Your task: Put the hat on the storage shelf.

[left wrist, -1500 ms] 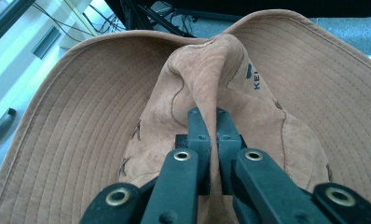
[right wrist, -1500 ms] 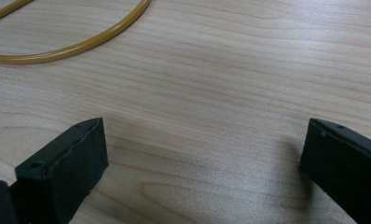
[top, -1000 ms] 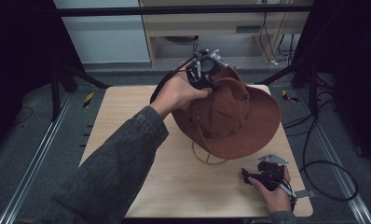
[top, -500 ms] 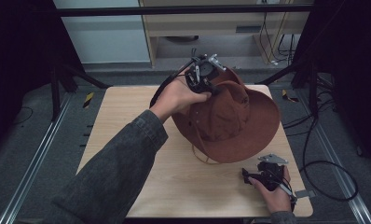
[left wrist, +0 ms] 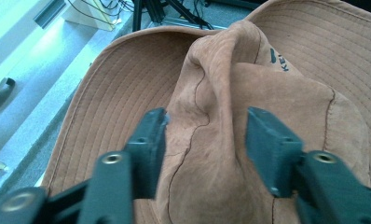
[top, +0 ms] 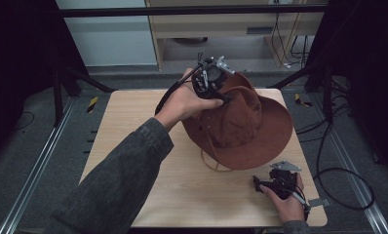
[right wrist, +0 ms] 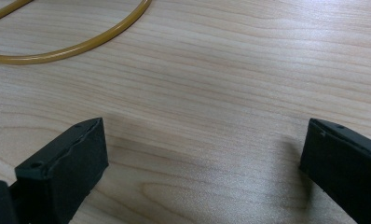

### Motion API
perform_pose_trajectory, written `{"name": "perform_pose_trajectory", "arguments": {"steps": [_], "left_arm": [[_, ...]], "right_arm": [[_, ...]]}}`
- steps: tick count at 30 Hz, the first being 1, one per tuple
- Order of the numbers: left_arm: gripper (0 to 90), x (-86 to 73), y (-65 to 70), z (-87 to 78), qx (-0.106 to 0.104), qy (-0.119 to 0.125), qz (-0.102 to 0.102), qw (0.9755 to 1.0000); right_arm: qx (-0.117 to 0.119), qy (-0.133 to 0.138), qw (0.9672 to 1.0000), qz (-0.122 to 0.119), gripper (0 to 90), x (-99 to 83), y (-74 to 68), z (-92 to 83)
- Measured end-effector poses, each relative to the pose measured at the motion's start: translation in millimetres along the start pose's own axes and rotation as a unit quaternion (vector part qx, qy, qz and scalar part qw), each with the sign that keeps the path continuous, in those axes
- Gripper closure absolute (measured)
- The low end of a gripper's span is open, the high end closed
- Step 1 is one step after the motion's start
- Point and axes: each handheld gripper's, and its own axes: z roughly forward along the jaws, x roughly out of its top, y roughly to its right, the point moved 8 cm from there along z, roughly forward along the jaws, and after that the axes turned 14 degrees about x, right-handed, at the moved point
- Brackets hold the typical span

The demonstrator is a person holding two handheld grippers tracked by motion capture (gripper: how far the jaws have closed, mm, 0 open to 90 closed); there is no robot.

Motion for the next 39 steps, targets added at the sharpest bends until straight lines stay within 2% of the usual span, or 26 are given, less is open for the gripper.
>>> {"name": "perform_pose_trajectory", "arguments": {"steps": [5,9,10,13,19,25,27,28,29,30,33,34,35,36,37,39], "left_arm": [[30.7,-1.4,0.0,-3.3,-0.001,0.008,-0.007,0.9999],[24.1,-3.0,-1.3,-14.1,-0.003,0.020,-0.014,0.9997],[18.9,-5.5,-2.3,-19.9,-0.004,0.022,-0.016,0.9996],[14.7,-8.1,-6.0,-30.4,0.004,0.033,-0.025,0.9991],[11.6,-16.7,-9.4,-48.8,0.003,0.033,-0.026,0.9991],[10.3,-29.4,-13.5,-64.7,0.013,0.036,-0.030,0.9988],[10.2,-40.3,-17.6,-74.2,0.019,0.038,-0.033,0.9986],[10.3,-43.3,-19.6,-76.2,0.024,0.040,-0.034,0.9983],[10.3,-47.6,-22.3,-79.5,0.029,0.040,-0.037,0.9981],[10.2,-51.6,-24.2,-82.7,0.029,0.042,-0.041,0.9979],[10.0,-60.8,-29.2,-89.9,0.029,0.045,-0.048,0.9975],[10.4,-67.4,-33.8,-95.3,0.036,0.051,-0.053,0.9966],[10.8,-71.6,-38.1,-99.9,0.048,0.060,-0.060,0.9952],[10.8,-75.4,-40.6,-103.4,0.052,0.065,-0.063,0.9945],[10.8,-79.9,-42.7,-106.4,0.054,0.067,-0.066,0.9941],[10.8,-90.1,-45.6,-110.4,0.055,0.063,-0.074,0.9937]], "right_arm": [[0.000,0.000,1.0000,0.000,0.7,0.0,0.0,0.0],[0.000,0.000,1.0000,0.000,0.7,0.1,0.1,0.1],[-0.001,0.001,1.0000,-0.001,0.7,0.2,0.3,0.2],[-0.001,0.001,1.0000,-0.001,0.7,0.2,0.2,0.2],[0.000,0.000,1.0000,0.000,0.7,0.1,0.1,0.1],[0.000,0.000,1.0000,0.000,0.7,0.0,0.0,0.0],[0.000,0.000,1.0000,0.000,0.7,0.0,0.0,0.0],[-0.003,-0.001,0.9999,-0.010,0.7,0.4,2.6,-0.8],[0.002,0.001,1.0000,0.001,0.7,0.1,-0.6,-0.1],[-0.004,-0.002,0.9999,-0.010,0.7,0.3,2.8,-0.7],[-0.004,-0.001,1.0000,-0.008,0.7,0.5,2.7,-0.6],[0.001,0.001,1.0000,0.000,0.7,0.1,-0.1,0.0],[-0.005,-0.001,0.9999,-0.011,0.7,0.4,3.0,-0.6],[-0.004,0.000,1.0000,-0.008,0.7,0.5,2.7,-0.5],[-0.004,0.001,1.0000,-0.004,0.7,0.4,1.5,-0.1],[-0.003,-0.001,0.9999,-0.009,0.8,0.5,2.7,-0.7]]}}
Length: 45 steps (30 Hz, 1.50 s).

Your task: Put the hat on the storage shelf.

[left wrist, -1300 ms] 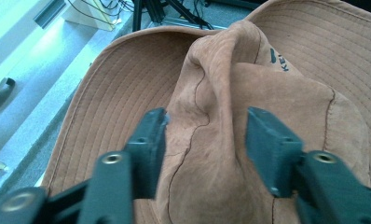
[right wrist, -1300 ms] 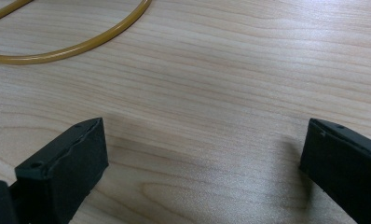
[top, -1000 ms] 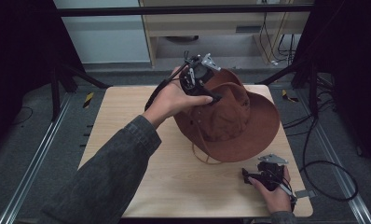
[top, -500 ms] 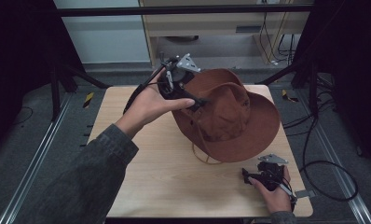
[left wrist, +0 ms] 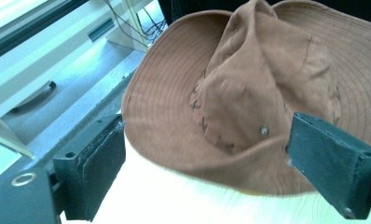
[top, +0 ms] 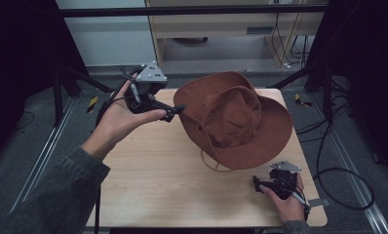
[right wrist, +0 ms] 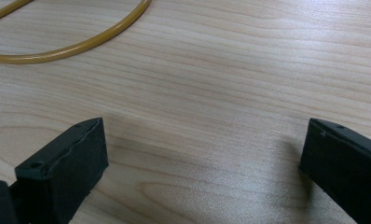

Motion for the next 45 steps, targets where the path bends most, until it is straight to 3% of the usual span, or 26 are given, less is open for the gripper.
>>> {"name": "perform_pose_trajectory", "arguments": {"steps": [3,4,5,9,16,20,23,29,38,42,45], "left_arm": [[10.8,-14.2,-5.5,-4.7,0.006,-0.011,0.002,0.9999],[10.8,-19.8,-7.4,-6.9,0.005,-0.013,-0.001,0.9999],[10.6,-24.3,-9.1,-8.4,0.005,-0.015,-0.003,0.9999],[10.0,-41.5,-15.1,-10.8,0.007,-0.025,-0.013,0.9996],[9.6,-68.1,-17.0,-10.0,0.011,-0.033,-0.024,0.9991],[9.2,-79.0,-15.8,-8.1,0.013,-0.034,-0.032,0.9989],[10.0,-99.4,-11.5,-3.4,0.010,-0.047,-0.042,0.9980],[8.9,-128.6,-4.3,3.9,0.011,-0.066,-0.034,0.9972],[8.1,-167.0,1.8,13.9,0.010,-0.083,-0.047,0.9954],[8.0,-199.7,2.6,25.3,0.021,-0.103,-0.045,0.9935],[7.8,-213.3,3.1,29.8,0.018,-0.111,-0.054,0.9922]], "right_arm": [[-0.002,0.000,1.0000,-0.002,0.7,-0.1,0.5,0.1],[0.005,0.002,0.9999,0.009,0.8,-0.2,-2.9,0.6],[0.000,0.000,1.0000,-0.001,0.7,0.0,0.1,0.1],[-0.002,0.001,1.0000,0.000,0.7,0.1,0.3,0.1],[-0.001,0.001,1.0000,0.000,0.7,0.2,0.3,0.2],[-0.001,0.001,1.0000,0.000,0.7,0.2,0.3,0.2],[-0.001,0.001,1.0000,-0.001,0.8,0.1,0.3,0.1],[-0.001,0.001,1.0000,-0.001,0.8,0.1,0.3,0.1],[-0.001,0.001,1.0000,-0.001,0.7,0.1,0.3,0.1],[-0.001,0.001,1.0000,-0.001,0.7,0.1,0.3,0.0],[-0.002,0.001,1.0000,-0.001,0.7,0.1,0.3,-0.1]]}}
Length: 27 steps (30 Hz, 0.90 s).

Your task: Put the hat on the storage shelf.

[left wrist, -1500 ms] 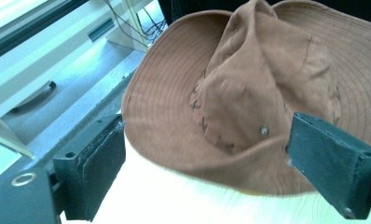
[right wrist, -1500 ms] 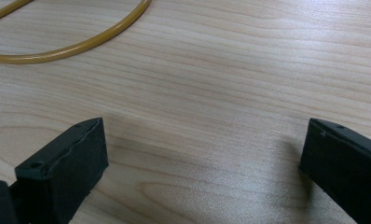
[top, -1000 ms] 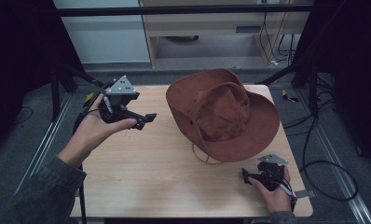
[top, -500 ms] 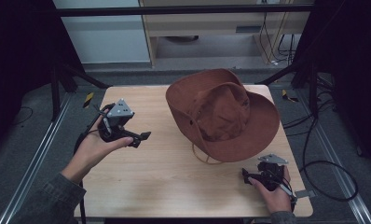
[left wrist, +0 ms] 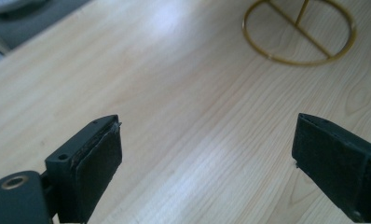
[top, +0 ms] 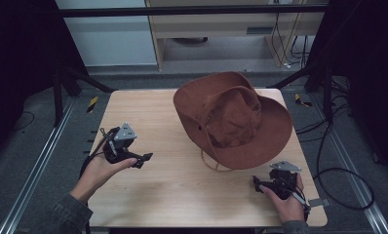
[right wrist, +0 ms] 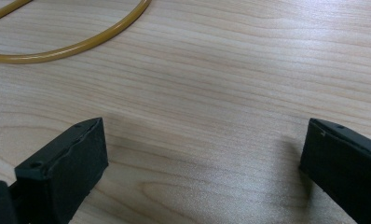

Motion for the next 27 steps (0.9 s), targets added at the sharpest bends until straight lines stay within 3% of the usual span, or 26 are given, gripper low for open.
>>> {"name": "perform_pose_trajectory", "arguments": {"steps": [5,7,10,16,27], "left_arm": [[7.7,-29.0,-5.3,16.5,0.000,-0.019,-0.023,0.9996],[7.5,-35.8,-7.7,19.9,0.003,-0.025,-0.021,0.9995],[7.2,-45.9,-11.9,25.7,-0.001,-0.032,-0.040,0.9987],[6.7,-65.3,-21.8,38.0,0.010,-0.046,-0.053,0.9975],[5.2,-94.0,-24.7,53.3,0.022,-0.072,-0.048,0.9960]], "right_arm": [[0.000,0.000,1.0000,0.000,0.7,0.0,0.0,0.0],[0.000,0.000,1.0000,0.000,0.7,0.0,0.1,0.0],[-0.001,-0.001,1.0000,0.000,0.7,0.0,0.1,0.0],[-0.001,-0.001,1.0000,0.000,0.7,-0.1,0.1,-0.1],[-0.001,-0.001,1.0000,0.000,0.7,-0.1,0.1,-0.1]]}}
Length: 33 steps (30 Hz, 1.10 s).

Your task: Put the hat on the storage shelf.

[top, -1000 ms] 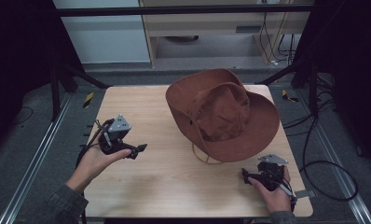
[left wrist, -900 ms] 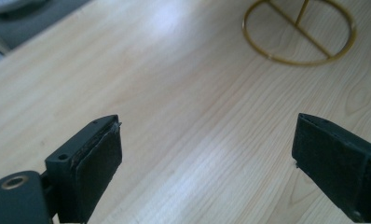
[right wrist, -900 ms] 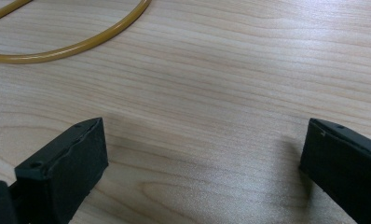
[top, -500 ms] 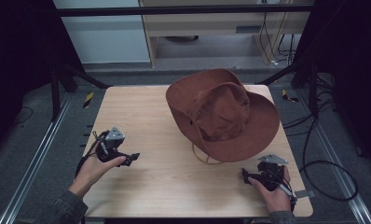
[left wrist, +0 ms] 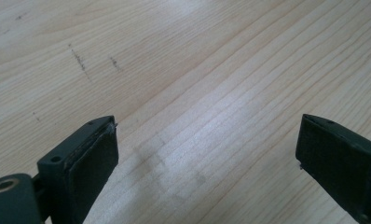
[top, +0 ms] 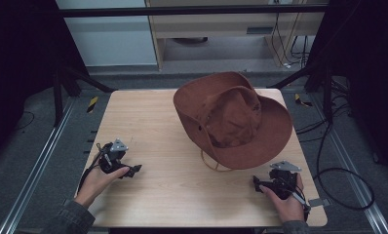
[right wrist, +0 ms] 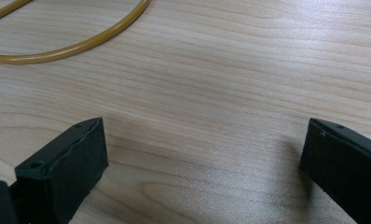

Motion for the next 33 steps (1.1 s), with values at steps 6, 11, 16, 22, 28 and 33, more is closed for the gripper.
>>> {"name": "perform_pose_trajectory", "arguments": {"steps": [6,11,16,22,28,33], "left_arm": [[5.0,-8.7,-1.6,7.8,0.002,-0.001,-0.008,1.0000],[4.8,-14.3,-1.5,13.2,0.001,-0.002,-0.013,0.9999],[3.9,-15.4,-1.7,14.0,0.002,-0.001,-0.013,0.9999],[2.3,-15.6,2.7,14.1,-0.006,0.002,-0.009,0.9999],[0.6,-20.0,4.7,13.4,-0.011,0.032,-0.023,0.9991],[0.4,-24.9,3.8,10.4,-0.008,0.043,-0.027,0.9987]], "right_arm": [[0.000,0.000,1.0000,0.000,0.7,0.0,0.0,0.0],[0.000,0.000,1.0000,0.000,0.7,0.0,0.0,0.1],[0.000,0.000,1.0000,0.000,0.7,0.0,0.0,0.1],[0.000,0.000,1.0000,0.000,0.7,0.0,0.0,0.0],[0.000,0.000,1.0000,0.000,0.7,0.0,0.0,0.0],[0.002,0.000,1.0000,0.008,0.7,-0.5,-2.7,0.6]]}}
